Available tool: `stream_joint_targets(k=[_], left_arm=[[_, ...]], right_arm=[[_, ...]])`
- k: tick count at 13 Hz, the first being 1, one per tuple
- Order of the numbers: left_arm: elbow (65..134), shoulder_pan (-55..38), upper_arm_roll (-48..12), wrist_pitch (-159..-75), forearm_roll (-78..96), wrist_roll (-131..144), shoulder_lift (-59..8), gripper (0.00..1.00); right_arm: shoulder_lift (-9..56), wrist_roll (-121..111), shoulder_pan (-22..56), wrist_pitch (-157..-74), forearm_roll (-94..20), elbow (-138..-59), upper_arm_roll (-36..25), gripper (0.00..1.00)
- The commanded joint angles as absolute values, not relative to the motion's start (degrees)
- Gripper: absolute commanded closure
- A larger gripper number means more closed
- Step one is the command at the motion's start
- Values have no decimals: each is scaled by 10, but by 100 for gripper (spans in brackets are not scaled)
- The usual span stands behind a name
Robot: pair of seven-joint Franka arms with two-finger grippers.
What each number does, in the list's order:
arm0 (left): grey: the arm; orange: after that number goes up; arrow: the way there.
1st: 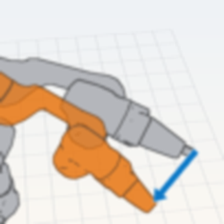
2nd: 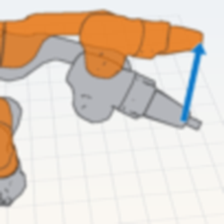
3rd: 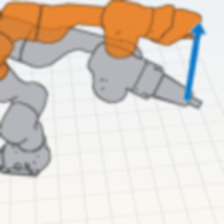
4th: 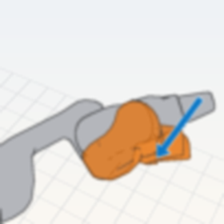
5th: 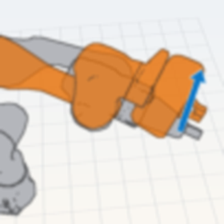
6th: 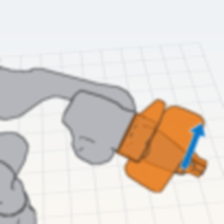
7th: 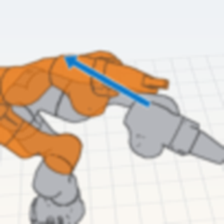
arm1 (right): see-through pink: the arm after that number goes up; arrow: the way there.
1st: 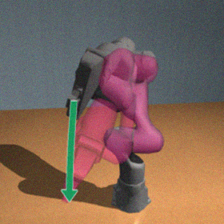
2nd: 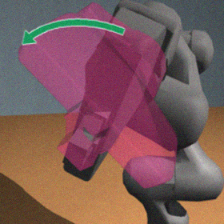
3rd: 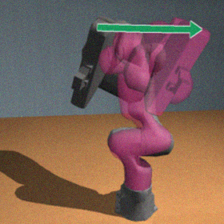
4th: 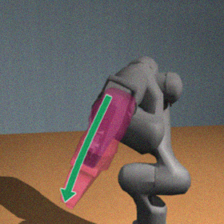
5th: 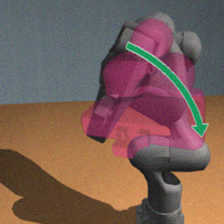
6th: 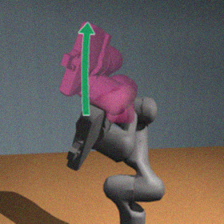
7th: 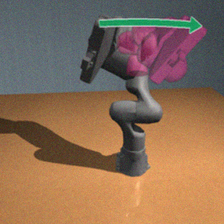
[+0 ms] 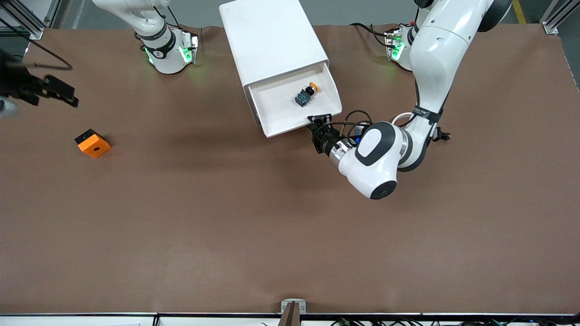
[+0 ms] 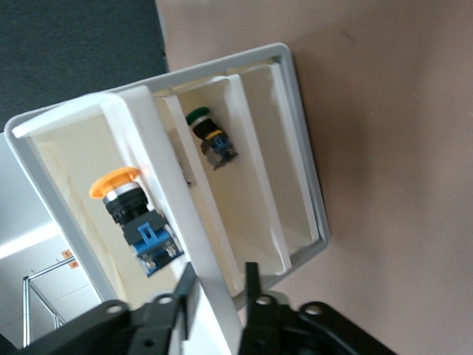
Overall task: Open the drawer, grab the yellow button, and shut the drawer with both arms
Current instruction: 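Pull the drawer open with the left gripper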
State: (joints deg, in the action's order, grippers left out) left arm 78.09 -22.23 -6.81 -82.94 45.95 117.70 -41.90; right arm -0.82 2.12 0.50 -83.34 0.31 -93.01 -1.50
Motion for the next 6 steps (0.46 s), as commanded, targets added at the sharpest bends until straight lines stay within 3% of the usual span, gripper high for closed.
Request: stream_joint_targets(k=[1, 6], left_arm=[[759, -219, -68, -828, 460, 1165, -421, 0], [716, -160, -67, -818, 455, 1114, -416, 0]], right_arm=[[68, 19, -2, -820, 11, -888, -15, 0], [86, 58, 17, -819, 8, -879, -13, 0]])
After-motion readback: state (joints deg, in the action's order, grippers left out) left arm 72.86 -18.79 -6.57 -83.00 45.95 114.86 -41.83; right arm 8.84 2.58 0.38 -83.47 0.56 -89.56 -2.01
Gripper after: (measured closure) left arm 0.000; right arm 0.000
